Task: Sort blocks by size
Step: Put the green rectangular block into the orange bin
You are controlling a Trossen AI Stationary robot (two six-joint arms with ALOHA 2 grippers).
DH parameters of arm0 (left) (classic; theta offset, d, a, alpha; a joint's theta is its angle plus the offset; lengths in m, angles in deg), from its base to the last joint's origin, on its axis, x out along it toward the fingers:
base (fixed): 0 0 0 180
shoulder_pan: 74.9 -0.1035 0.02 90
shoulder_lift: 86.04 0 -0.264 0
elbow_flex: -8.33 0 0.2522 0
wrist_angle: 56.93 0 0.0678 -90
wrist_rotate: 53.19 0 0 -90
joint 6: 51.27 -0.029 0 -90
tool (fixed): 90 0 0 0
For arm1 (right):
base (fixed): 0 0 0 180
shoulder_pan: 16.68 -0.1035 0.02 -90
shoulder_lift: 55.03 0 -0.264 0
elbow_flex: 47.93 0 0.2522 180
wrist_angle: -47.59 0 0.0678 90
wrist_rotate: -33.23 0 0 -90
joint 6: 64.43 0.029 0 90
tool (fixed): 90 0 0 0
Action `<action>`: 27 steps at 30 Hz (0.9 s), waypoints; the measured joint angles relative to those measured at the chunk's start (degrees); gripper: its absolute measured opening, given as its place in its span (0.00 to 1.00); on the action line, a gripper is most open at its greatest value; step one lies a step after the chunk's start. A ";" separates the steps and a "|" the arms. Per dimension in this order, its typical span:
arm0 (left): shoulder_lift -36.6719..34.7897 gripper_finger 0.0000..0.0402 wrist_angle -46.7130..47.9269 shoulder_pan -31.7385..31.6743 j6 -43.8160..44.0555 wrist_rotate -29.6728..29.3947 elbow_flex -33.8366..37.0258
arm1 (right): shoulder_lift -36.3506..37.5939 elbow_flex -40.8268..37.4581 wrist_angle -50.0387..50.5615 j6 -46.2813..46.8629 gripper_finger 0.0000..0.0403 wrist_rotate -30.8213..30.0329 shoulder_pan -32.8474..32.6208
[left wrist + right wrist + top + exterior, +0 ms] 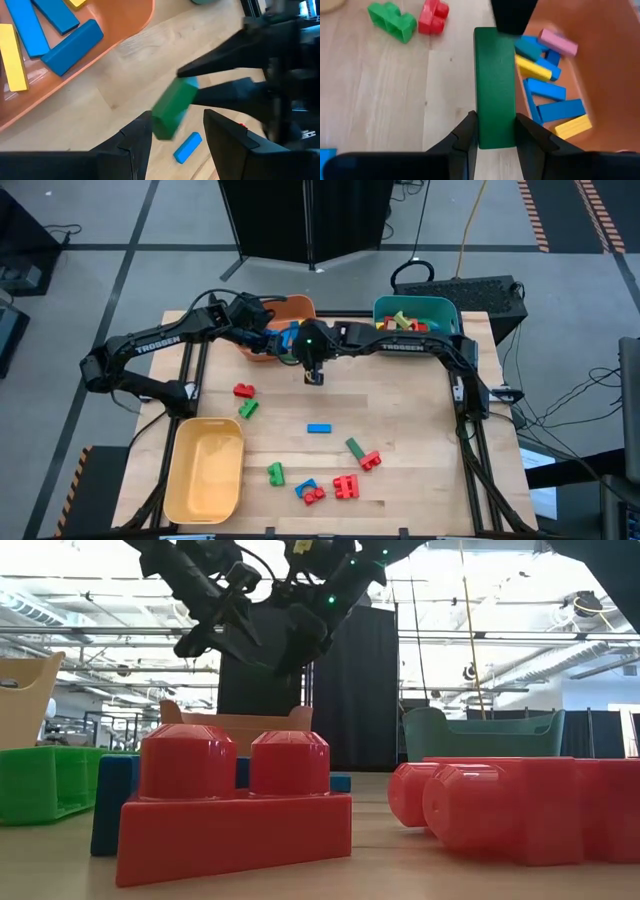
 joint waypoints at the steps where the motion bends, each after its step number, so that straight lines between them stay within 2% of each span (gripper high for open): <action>1: 0.00 0.43 0.00 -0.02 -0.02 -0.27 0.00 | 0.29 0.00 -0.34 0.00 0.23 0.00 0.00; 9: -0.02 0.43 -0.30 -0.46 0.04 -2.06 -0.02 | 2.53 0.00 -0.63 -1.20 0.23 -2.78 0.04; 27: 0.00 0.43 -5.14 -0.18 2.93 -1.82 -0.02 | 2.97 0.00 -5.90 -0.94 0.23 -2.82 0.09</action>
